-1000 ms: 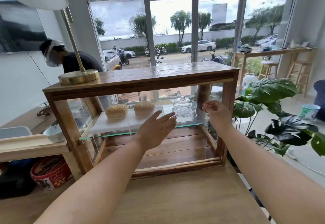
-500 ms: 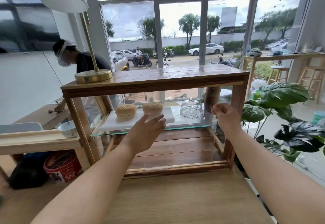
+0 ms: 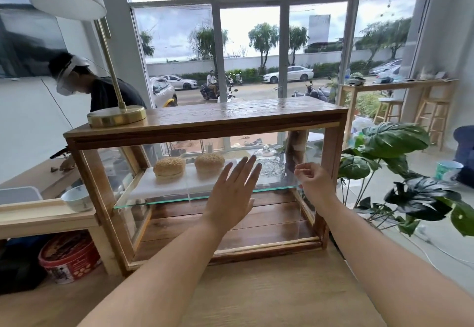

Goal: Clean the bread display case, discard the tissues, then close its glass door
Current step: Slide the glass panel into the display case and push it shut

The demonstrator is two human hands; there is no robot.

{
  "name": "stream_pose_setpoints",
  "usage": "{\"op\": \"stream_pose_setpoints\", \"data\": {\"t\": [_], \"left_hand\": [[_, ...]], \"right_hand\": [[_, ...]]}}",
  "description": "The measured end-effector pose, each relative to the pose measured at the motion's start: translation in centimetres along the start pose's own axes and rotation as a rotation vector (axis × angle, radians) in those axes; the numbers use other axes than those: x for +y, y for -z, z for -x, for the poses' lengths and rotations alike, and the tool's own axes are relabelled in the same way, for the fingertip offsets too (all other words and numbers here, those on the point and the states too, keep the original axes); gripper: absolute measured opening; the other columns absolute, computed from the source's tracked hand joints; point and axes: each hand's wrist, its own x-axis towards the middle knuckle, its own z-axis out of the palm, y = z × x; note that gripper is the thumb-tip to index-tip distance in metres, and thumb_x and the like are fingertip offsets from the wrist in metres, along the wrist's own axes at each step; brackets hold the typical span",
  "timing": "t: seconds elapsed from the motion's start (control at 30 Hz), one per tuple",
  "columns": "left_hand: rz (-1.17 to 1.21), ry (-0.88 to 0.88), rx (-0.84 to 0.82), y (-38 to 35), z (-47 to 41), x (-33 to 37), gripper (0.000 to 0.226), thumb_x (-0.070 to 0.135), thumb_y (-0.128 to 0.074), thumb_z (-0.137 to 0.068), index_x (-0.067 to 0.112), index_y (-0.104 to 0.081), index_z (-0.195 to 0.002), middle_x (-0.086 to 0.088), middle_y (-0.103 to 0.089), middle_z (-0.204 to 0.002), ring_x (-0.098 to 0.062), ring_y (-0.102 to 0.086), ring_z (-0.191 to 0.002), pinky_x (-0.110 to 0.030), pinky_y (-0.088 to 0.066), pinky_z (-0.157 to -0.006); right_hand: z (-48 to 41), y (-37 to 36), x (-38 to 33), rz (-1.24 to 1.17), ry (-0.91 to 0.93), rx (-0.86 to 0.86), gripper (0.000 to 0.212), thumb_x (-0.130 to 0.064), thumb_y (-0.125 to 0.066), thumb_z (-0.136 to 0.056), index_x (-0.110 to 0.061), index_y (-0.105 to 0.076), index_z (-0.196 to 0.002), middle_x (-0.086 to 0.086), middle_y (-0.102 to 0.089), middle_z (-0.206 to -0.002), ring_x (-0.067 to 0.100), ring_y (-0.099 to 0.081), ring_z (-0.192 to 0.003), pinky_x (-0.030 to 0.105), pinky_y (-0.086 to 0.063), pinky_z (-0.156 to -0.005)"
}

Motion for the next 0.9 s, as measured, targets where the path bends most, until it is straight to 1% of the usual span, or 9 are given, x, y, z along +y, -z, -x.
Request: {"op": "stream_pose_setpoints", "data": {"t": [0.13,0.23,0.3,0.43,0.57,0.7,0.77,0.83,0.9], "left_hand": [[0.017,0.115,-0.066,-1.2,-0.6,1.1,0.114,0.055,-0.073,-0.069,0.013,-0.007,-0.151,-0.014,-0.002,-0.16,-0.03,-0.003,-0.148,-0.049,-0.004,-0.12],[0.024,0.106,-0.106,-1.9,-0.9,1.2,0.117,0.047,-0.077,-0.07,0.017,0.002,-0.151,-0.01,0.008,-0.16,-0.027,0.006,-0.147,-0.047,0.008,-0.117],[0.012,0.082,-0.123,-2.1,-1.5,1.1,0.114,0.039,-0.077,-0.072,0.019,0.003,-0.151,-0.008,0.012,-0.16,-0.026,0.008,-0.147,-0.047,0.014,-0.115],[-0.025,0.049,-0.133,-2.1,-2.3,1.4,0.112,0.037,-0.077,-0.071,0.019,-0.001,-0.152,-0.007,0.009,-0.158,-0.024,0.001,-0.147,-0.046,0.015,-0.113],[-0.048,0.026,-0.108,-2.3,-2.3,1.6,0.11,0.039,-0.077,-0.07,0.019,-0.007,-0.152,-0.008,0.005,-0.159,-0.025,-0.003,-0.148,-0.047,0.011,-0.114],[-0.166,-0.096,-0.057,-1.8,-2.7,0.4,0.113,0.053,-0.075,-0.067,0.02,-0.008,-0.152,-0.008,0.001,-0.159,-0.026,-0.011,-0.148,-0.048,0.0,-0.116],[-0.233,-0.198,-0.05,-1.1,-3.0,-1.1,0.115,0.06,-0.073,-0.066,0.02,-0.007,-0.152,-0.009,-0.001,-0.16,-0.027,-0.01,-0.148,-0.048,-0.003,-0.117],[-0.299,-0.291,-0.063,-0.3,-3.4,-2.8,0.114,0.063,-0.071,-0.066,0.022,-0.009,-0.152,-0.009,-0.007,-0.161,-0.028,-0.012,-0.147,-0.05,-0.004,-0.118],[-0.339,-0.351,-0.089,0.4,-3.9,-4.1,0.112,0.064,-0.071,-0.065,0.025,-0.011,-0.151,-0.008,-0.01,-0.16,-0.027,-0.015,-0.147,-0.049,-0.005,-0.117]], "right_hand": [[-0.5,0.3,0.4,0.071,0.003,-0.025,0.009,-0.009,-0.056,-0.089,-0.018,-0.057,-0.088,0.001,-0.063,-0.083,0.023,-0.061,-0.082,0.029,-0.05,-0.065],[-1.0,0.6,0.6,0.083,-0.017,-0.025,0.024,-0.003,-0.053,-0.088,-0.025,-0.054,-0.077,0.001,-0.063,-0.081,0.027,-0.063,-0.085,0.038,-0.053,-0.076],[-1.2,0.9,0.8,0.089,-0.025,0.005,0.028,-0.005,-0.052,-0.088,-0.029,-0.053,-0.075,0.0,-0.063,-0.08,0.027,-0.063,-0.085,0.038,-0.053,-0.075],[-1.4,1.7,1.2,0.141,-0.027,0.03,0.007,-0.014,-0.054,-0.091,-0.019,-0.058,-0.094,0.005,-0.066,-0.092,0.026,-0.064,-0.089,0.024,-0.045,-0.062],[1.3,1.1,1.7,0.273,0.178,0.153,0.042,-0.017,-0.06,-0.087,-0.014,-0.042,-0.125,0.01,-0.057,-0.12,0.023,-0.054,-0.11,0.03,-0.045,-0.088],[4.6,-0.6,3.8,0.834,0.512,0.088,0.074,-0.033,-0.07,-0.076,-0.019,-0.031,-0.137,0.012,-0.038,-0.144,0.029,-0.04,-0.131,0.047,-0.044,-0.103],[5.8,-2.3,4.4,0.856,0.426,0.031,0.095,-0.045,-0.07,-0.074,-0.022,-0.013,-0.147,0.015,-0.016,-0.156,0.033,-0.02,-0.142,0.046,-0.028,-0.113],[6.9,-4.6,4.3,0.637,0.158,0.014,0.111,-0.052,-0.067,-0.074,-0.023,0.011,-0.147,0.015,0.008,-0.158,0.032,0.0,-0.145,0.041,-0.011,-0.116],[7.5,-6.8,4.1,0.456,-0.073,-0.005,0.118,-0.055,-0.066,-0.074,-0.023,0.025,-0.142,0.014,0.021,-0.155,0.032,0.009,-0.145,0.038,-0.007,-0.117]]}}
